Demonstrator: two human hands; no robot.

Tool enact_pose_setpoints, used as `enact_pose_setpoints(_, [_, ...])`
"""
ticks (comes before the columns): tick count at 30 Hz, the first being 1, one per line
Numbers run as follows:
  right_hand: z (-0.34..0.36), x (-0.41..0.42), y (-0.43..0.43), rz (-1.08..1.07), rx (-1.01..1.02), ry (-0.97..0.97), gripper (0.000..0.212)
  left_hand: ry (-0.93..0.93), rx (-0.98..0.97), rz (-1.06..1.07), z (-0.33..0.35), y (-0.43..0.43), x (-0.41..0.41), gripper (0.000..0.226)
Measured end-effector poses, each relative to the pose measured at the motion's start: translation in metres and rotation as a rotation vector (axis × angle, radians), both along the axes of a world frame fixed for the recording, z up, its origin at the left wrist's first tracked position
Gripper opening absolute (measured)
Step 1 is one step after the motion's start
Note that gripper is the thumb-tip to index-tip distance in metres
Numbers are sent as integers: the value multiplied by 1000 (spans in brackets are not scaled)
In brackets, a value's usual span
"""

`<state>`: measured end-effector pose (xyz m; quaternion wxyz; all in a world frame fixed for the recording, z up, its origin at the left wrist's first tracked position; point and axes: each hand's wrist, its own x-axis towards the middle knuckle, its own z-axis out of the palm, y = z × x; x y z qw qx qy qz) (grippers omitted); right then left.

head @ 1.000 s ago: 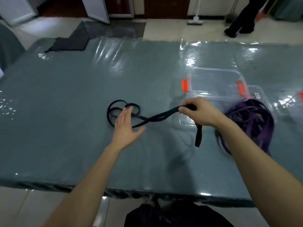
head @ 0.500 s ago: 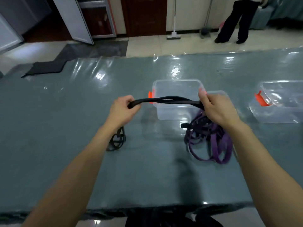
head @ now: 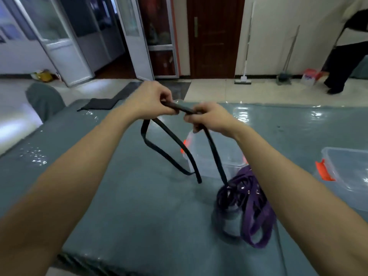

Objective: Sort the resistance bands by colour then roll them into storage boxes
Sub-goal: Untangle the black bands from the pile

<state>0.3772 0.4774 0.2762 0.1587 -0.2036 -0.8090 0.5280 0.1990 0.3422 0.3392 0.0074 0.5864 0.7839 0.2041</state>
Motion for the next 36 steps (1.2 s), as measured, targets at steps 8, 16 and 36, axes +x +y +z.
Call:
enact_pose_setpoints(8, [108, -20, 5, 48, 228, 6, 52, -252, 140, 135, 37, -31, -52, 47])
enact_pose_setpoints(16, [134, -54, -9, 66, 215, -16, 55, -329, 199, -16, 82, -29, -55, 23])
enact_pose_setpoints(36, [-42, -78, -47, -223, -61, 40, 50, -799, 338, -413, 94, -1, -36, 29])
